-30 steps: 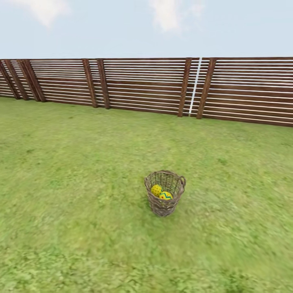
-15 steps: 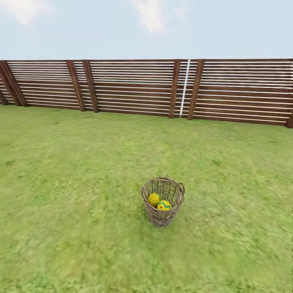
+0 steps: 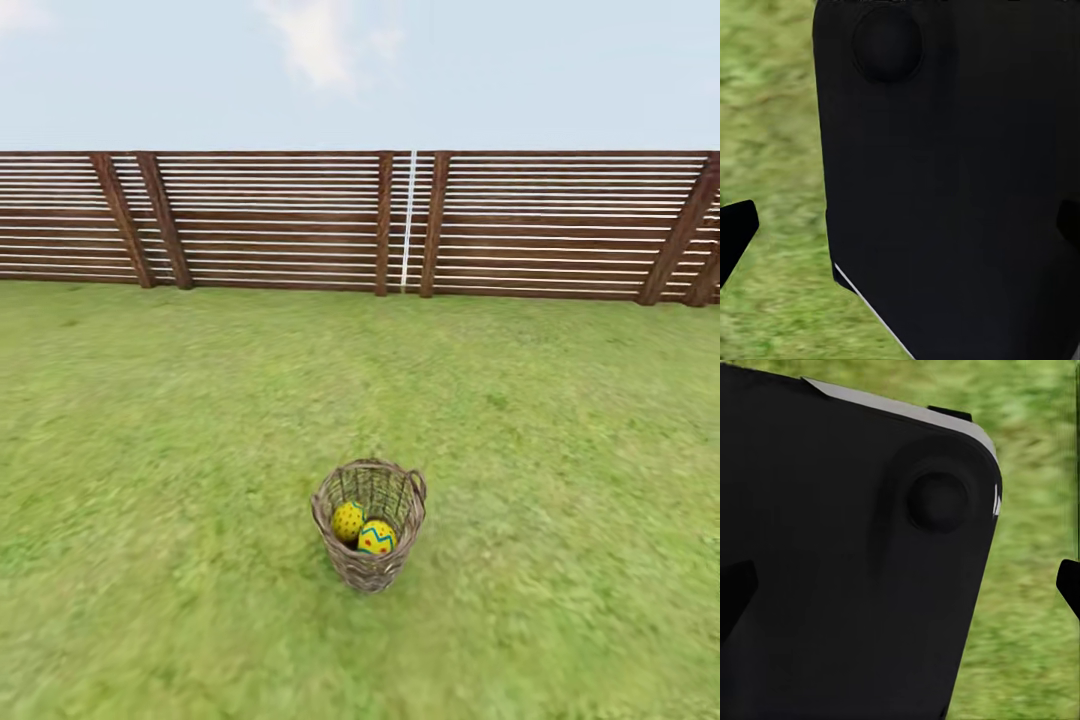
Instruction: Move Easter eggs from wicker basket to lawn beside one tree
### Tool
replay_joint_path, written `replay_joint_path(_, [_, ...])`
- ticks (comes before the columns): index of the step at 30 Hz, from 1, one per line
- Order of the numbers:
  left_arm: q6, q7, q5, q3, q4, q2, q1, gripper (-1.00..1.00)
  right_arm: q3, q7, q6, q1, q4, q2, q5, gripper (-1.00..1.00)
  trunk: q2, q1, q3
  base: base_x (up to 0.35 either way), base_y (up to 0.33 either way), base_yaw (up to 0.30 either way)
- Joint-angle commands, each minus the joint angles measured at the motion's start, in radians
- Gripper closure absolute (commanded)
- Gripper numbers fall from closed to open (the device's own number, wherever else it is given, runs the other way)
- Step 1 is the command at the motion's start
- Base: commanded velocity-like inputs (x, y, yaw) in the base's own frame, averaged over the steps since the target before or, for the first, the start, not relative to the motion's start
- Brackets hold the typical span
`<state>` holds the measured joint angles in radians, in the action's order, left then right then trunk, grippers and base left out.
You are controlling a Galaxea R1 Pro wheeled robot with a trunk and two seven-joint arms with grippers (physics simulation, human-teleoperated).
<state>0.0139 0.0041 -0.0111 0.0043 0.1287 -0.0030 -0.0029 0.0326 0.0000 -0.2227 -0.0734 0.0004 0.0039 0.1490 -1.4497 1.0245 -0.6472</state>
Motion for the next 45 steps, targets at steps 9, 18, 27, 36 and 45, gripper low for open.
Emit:
replay_joint_path(9, [0.002,0.000,-0.001,0.000,0.000,0.000,0.000,-1.00,0.003,0.000,-0.003,-0.001,0.001,-0.001,0.003,-1.00,0.000,0.001,0.003,0.335,0.001,-0.173])
replay_joint_path(18, [0.001,-0.001,-0.003,0.003,0.001,0.000,0.000,-1.00,0.002,0.004,-0.001,-0.001,-0.002,-0.002,-0.004,-1.00,0.000,0.001,0.003,0.131,0.022,-0.007])
replay_joint_path(27, [0.000,-0.001,-0.011,0.029,-0.002,-0.008,0.000,-1.00,0.003,0.004,-0.001,-0.001,-0.001,-0.002,0.005,-1.00,0.000,0.001,0.003,0.002,0.000,0.000])
replay_joint_path(36, [0.000,-0.010,-0.010,0.034,0.010,-0.015,0.000,-1.00,0.003,0.006,-0.002,-0.001,0.002,-0.032,-0.003,-1.00,0.000,0.001,0.003,0.000,0.000,0.000])
replay_joint_path(45, [-0.006,-0.024,-0.055,0.043,0.079,-0.046,-0.008,-1.00,-0.004,0.006,-0.001,-0.001,-0.023,-0.051,-0.004,-1.00,0.000,0.001,0.003,0.000,0.000,0.000])
